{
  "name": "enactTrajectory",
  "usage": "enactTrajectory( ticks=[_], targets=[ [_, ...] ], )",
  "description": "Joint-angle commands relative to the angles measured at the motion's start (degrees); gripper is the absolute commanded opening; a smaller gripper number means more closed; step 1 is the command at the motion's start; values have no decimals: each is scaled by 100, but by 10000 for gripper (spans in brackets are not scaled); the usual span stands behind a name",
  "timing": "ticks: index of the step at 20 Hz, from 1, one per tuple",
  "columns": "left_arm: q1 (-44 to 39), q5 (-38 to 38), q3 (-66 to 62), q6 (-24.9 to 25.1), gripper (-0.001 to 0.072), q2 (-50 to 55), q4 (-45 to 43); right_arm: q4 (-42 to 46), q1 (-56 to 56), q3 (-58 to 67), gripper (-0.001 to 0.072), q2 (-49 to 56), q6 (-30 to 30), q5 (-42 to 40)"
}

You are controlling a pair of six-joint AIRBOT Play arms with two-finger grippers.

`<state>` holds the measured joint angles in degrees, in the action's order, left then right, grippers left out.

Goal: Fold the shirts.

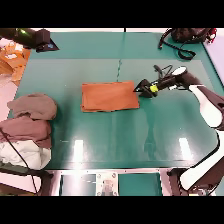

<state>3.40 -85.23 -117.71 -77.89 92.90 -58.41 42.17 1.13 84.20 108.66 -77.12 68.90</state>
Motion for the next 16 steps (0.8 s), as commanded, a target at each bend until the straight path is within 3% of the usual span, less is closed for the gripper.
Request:
enactTrajectory(
  ticks=[1, 2, 3, 4, 9, 12, 16],
  targets=[
    [2, -20, 0, -2, 29, -4, -929, -636, -551, -39, 583, 328, 396, -133],
    [4, -15, 0, 2, 28, -4, -1147, -708, -686, 37, 480, 328, 393, -262],
    [4, -4, 0, 48, 28, -4, -1368, -715, -758, 195, 224, 328, 393, -306],
    [-2, 17, 0, 46, 28, -4, -1620, -726, -756, 385, 21, 326, 391, -282],
    [-2, 31, 0, 44, 28, -4, -1882, -540, 210, 962, 13, -251, 151, -127],
    [-2, 24, 0, 39, 28, -4, -1878, 109, 1541, 916, 12, -879, -212, 66],
    [-2, 15, 0, 37, 28, -4, -1875, 205, 3652, 542, 12, -1676, -238, 177]
  ],
)
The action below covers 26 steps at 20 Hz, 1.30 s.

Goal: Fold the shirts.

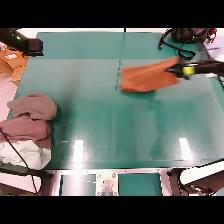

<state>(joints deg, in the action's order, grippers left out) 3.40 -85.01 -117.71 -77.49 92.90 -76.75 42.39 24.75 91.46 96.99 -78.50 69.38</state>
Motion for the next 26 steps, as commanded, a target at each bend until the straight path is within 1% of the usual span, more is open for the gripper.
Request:
enactTrajectory(
  ticks=[1, 4, 7, 10, 12, 14, 16, 19, 20, 22, 23, 24, 25, 26],
  targets=[
    [-2, -7, 0, -4, 28, -4, -39, 188, 1832, -363, 12, -688, -98, 127],
    [-2, 7, 0, -4, 28, -4, -37, 380, 3202, -1126, 11, -1154, 9, 79],
    [-2, 0, 0, -4, 29, -4, 63, 442, 4330, -2247, 12, -1589, 219, -168],
    [-2, -13, 0, -2, 29, -4, 223, 688, 5025, -3432, 11, -1985, 407, -468],
    [-2, -28, 0, -2, 28, -4, 243, 1064, 5283, -4181, 11, -2302, 396, -857],
    [-2, -136, 0, -2, 29, -4, 243, 1255, 5445, -4806, 11, -2645, 352, -1204],
    [-2, -264, 0, -2, 29, -4, 247, 1497, 5508, -5254, 12, -2981, 125, -1421],
    [-2, -319, 0, -2, 28, -4, 304, 2269, 5508, -5582, 14, -3364, -601, -1526],
    [-2, -326, 0, -2, 29, -4, 348, 2575, 5508, -5580, 14, -3436, -837, -1434],
    [-2, -400, 0, -2, 29, -4, 422, 3541, 5508, -5466, 16, -3646, -1309, -1246],
    [-2, -442, 0, -4, 29, -4, 448, 3969, 5508, -5337, 168, -3727, -1515, -1161],
    [-2, -444, 0, -4, 29, -4, 450, 4033, 5508, -5167, 579, -3742, -1593, -999],
    [-2, -437, 0, -4, 29, -4, 457, 3886, 5504, -4977, 666, -3742, -1604, -796],
    [-2, -442, 0, -4, 29, -4, 468, 3543, 5497, -4767, 666, -3742, -1604, -590]
  ],
)
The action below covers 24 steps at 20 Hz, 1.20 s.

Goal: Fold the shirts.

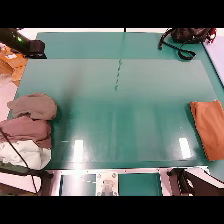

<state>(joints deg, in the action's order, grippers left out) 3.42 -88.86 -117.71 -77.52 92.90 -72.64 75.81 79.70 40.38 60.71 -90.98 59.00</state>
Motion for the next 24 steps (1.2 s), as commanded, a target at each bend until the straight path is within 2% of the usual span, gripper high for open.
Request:
enactTrajectory(
  ticks=[1, 2, 3, 4, 6, 10, 13, 16, 20, 24],
  targets=[
    [-4, -79, 0, -2, 29, -4, 70, -234, -37, 608, 666, -114, -356, 693],
    [-4, -87, 0, -2, 28, -4, 68, -566, -138, 927, 665, -114, -358, 964],
    [-4, -72, 0, -2, 29, -4, 70, -774, -286, 1255, 558, -114, -398, 1193],
    [-4, -66, 0, -2, 28, -7, 70, -988, -551, 1600, 226, -116, -442, 1397],
    [-4, -61, 0, -48, 27, -52, 66, -1362, -1440, 2087, 14, -114, -463, 1408],
    [-4, -138, 271, -367, 27, -350, 72, -1408, -4308, 2433, 15, 31, -485, 533],
    [-192, -225, 1266, -457, 27, -726, 94, -1137, -6321, 2437, 15, 505, -437, 337],
    [-680, 136, 2664, -527, 27, -1239, 85, -1025, -7691, 2437, 15, 1235, -286, 337],
    [-1298, 807, 4291, -879, 27, -1685, 87, -1023, -8555, 2437, 15, 1818, -129, 341],
    [-1467, 1287, 4830, -1080, 28, -1694, 109, -1130, -8640, 2452, 14, 1843, -24, 345]
  ],
)
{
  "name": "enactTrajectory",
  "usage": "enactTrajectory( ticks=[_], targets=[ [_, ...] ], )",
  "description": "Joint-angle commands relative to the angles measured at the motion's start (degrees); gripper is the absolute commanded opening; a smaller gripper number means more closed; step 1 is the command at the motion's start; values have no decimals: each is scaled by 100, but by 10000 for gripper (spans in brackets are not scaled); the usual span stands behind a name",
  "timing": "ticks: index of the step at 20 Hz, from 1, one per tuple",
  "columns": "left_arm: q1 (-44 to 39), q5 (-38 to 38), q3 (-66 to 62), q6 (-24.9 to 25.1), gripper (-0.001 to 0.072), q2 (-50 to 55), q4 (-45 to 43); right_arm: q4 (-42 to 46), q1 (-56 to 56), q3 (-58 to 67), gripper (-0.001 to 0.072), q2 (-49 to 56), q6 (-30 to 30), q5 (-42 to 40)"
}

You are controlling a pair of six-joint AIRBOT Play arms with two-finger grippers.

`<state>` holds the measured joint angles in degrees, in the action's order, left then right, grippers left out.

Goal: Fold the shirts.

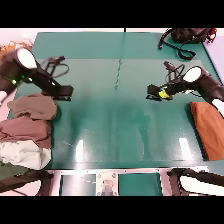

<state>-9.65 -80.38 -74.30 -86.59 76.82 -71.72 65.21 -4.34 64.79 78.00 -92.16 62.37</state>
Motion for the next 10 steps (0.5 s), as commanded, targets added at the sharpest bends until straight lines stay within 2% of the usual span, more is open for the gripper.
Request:
enactTrajectory(
  ticks=[1, 10],
  targets=[
    [-160, 564, 490, -175, 28, -85, 17, -68, -234, 9, 14, 114, 92, 46],
    [-160, 885, 490, -142, 29, -85, -33, -68, -234, 0, 14, 116, 92, 44]
  ],
)
